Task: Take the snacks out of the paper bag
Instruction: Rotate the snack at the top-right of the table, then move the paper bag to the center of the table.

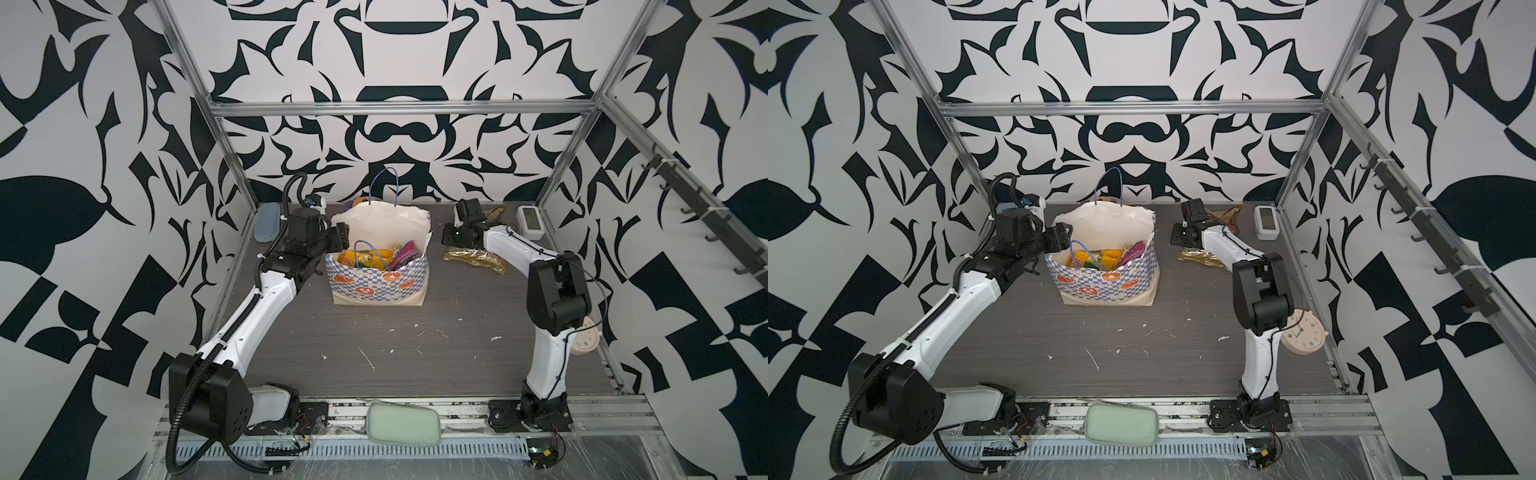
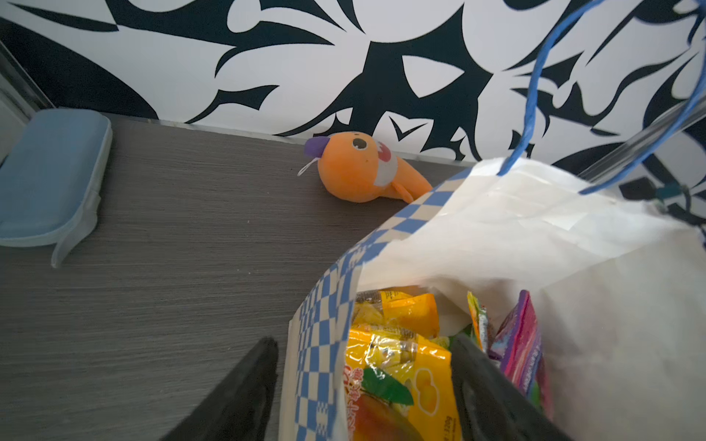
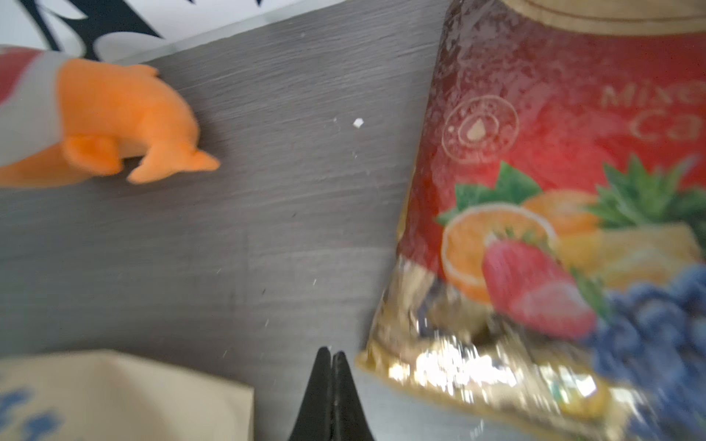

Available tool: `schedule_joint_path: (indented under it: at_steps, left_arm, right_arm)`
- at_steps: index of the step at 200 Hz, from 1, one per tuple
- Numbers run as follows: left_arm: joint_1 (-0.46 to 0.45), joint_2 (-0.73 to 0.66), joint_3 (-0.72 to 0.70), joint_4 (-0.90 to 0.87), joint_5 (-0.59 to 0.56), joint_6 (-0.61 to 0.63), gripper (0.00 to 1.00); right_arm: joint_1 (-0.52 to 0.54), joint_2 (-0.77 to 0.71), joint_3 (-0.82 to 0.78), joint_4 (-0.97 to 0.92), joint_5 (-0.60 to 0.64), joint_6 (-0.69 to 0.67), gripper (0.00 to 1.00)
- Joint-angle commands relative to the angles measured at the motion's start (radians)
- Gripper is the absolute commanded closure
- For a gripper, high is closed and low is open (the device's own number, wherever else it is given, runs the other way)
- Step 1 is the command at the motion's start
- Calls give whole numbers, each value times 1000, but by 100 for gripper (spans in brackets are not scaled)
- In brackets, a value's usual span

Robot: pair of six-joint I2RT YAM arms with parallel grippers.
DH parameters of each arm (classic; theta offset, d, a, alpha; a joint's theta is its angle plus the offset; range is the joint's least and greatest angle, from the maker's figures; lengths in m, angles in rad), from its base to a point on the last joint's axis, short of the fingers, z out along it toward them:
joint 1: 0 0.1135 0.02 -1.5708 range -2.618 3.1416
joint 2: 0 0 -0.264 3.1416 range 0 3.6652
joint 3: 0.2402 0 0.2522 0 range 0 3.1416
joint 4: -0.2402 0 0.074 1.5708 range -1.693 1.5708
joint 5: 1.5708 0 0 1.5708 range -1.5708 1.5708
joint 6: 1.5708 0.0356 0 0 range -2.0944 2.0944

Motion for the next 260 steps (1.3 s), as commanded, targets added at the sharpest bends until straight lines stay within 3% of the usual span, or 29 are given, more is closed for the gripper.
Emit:
schedule_joint_path:
  at_steps: [1,48,80,106,146,156,165,184,197,260]
  left_arm:
    - [-6,7,33,-49,-7,18,41]
    - [-8,17,65,-75,-24,33,54]
    - [-9,8,67,-78,-26,30,54]
    - [-8,0,60,-73,-26,37,61]
    - [-9,24,75,-82,-31,47,78]
    - [-9,26,78,-83,-32,46,79]
    - [-8,25,82,-88,-36,44,87]
    - [-9,5,65,-71,-39,56,93]
    - [-8,-21,41,-39,-40,74,100]
    - [-15,-162,-71,116,51,152,100]
  right_arm:
    - [-8,63,101,-66,81,3,100]
    - [-9,189,248,-176,161,-22,100]
    - [-27,179,209,-200,193,-4,100]
    - [-38,135,175,-193,194,-7,100]
    - [-19,-45,201,-200,18,-1,100]
    - [-3,-98,248,-235,6,-32,100]
    - [10,-133,308,-285,-19,-64,100]
    - [35,-214,381,-331,-179,-132,98]
    - [80,-276,373,-321,-212,-153,97]
    - [296,-400,236,-210,-356,-198,90]
